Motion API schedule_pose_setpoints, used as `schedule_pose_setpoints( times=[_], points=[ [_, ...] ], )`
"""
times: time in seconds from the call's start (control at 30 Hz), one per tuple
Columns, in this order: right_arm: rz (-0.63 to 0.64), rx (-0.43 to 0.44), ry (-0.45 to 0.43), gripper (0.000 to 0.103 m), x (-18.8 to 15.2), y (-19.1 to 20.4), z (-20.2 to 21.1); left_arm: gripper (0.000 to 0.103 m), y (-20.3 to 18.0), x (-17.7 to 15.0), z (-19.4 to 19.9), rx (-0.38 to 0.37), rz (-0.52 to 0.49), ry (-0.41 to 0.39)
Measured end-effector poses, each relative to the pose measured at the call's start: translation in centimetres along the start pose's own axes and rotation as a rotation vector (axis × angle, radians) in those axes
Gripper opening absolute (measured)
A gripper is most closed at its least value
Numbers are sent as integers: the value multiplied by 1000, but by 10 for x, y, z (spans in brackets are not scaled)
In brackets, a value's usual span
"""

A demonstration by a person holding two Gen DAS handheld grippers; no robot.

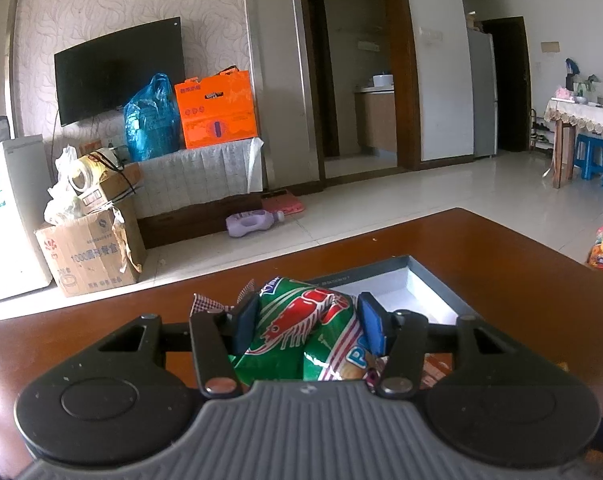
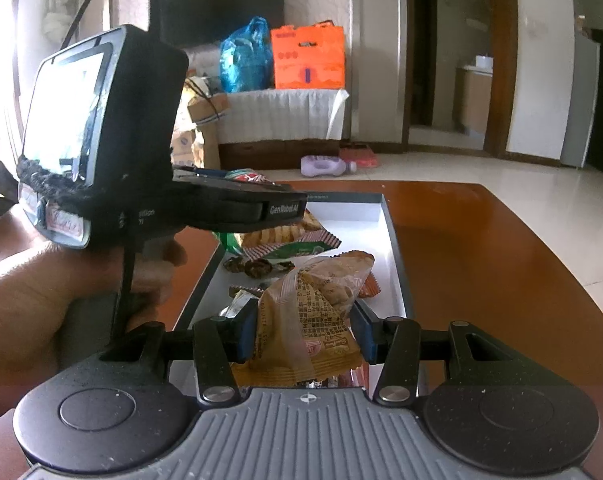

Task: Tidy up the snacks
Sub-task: 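Lower both bags into the gray box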

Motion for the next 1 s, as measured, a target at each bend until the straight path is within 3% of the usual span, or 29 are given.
schedule_pose_setpoints(
  times=[0.67, 0.77, 0.83, 1.0],
  points=[
    [-16, 2, 32, 49, -13, 3, -12, 56, -9, -9, -59, -13, -63, 44],
    [-15, 9, 33, 49, -13, 3, -12, 59, -9, -12, -57, -13, -60, 49],
    [-14, 11, 30, 49, -13, 3, -11, 69, -7, -14, -53, -7, -51, 47],
    [-18, 14, 22, 49, -11, 3, -10, 81, -3, -9, -45, -12, -51, 15]
  ],
)
Point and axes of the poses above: each gripper's, at about its wrist camera, not at the fingertips, and z roughly against the way its jaws point, y to its left, x to its top, the point moved 9 cm from there along -z, roughly the way its jaws point, and after that the axes turned 12 degrees about -y, right-handed, at the moved point
